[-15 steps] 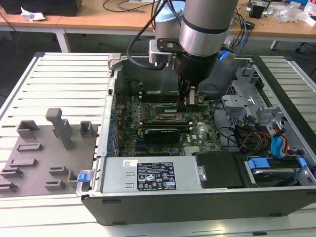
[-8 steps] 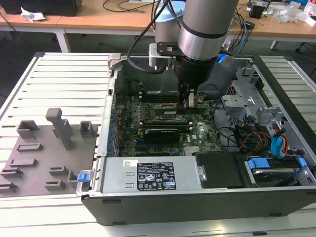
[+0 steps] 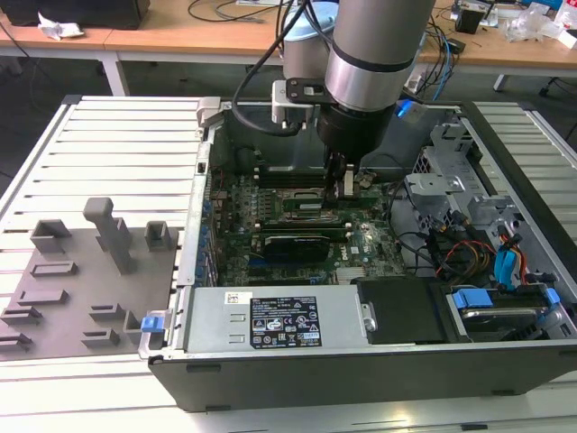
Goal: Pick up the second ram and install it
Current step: 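Insert the second ram into the second slot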
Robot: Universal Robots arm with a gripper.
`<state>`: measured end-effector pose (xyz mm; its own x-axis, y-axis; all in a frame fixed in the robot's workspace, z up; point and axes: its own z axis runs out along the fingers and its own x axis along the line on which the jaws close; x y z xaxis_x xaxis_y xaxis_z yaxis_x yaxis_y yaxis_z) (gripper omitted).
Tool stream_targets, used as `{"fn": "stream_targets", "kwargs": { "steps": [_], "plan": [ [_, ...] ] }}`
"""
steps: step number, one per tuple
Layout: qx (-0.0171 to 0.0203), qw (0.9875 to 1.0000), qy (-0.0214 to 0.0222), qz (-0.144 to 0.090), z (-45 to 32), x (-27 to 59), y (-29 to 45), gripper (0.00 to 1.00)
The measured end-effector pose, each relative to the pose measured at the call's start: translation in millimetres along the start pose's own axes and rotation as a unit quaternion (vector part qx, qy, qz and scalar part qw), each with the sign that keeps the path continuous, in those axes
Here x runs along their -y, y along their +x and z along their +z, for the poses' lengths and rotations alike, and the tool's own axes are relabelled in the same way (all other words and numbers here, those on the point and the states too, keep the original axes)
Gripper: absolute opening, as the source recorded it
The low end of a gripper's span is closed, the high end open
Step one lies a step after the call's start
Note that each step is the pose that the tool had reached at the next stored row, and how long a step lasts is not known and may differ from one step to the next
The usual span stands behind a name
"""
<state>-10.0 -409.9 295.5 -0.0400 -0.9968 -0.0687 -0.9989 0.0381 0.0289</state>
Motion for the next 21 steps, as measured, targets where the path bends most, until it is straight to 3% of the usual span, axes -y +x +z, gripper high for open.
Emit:
{"fn": "stream_targets", "kwargs": {
  "steps": [4, 7, 9, 12, 21],
  "plan": [
    [-0.0001, 1.0000, 0.0000, 0.000, 1.8, -1.5, -12.3, 0.13],
    [0.0001, 1.0000, 0.0000, 0.000, 6.1, -5.0, -16.5, 0.13],
    [-0.0001, 1.0000, 0.0000, 0.000, 14.2, -12.6, -16.8, 0.13],
    [0.0000, 1.0000, 0.0000, 0.000, 20.5, -17.1, -16.3, 0.13],
    [0.0000, 1.0000, 0.0000, 0.000, 35.9, -19.5, -15.4, 0.13]
  ]
}}
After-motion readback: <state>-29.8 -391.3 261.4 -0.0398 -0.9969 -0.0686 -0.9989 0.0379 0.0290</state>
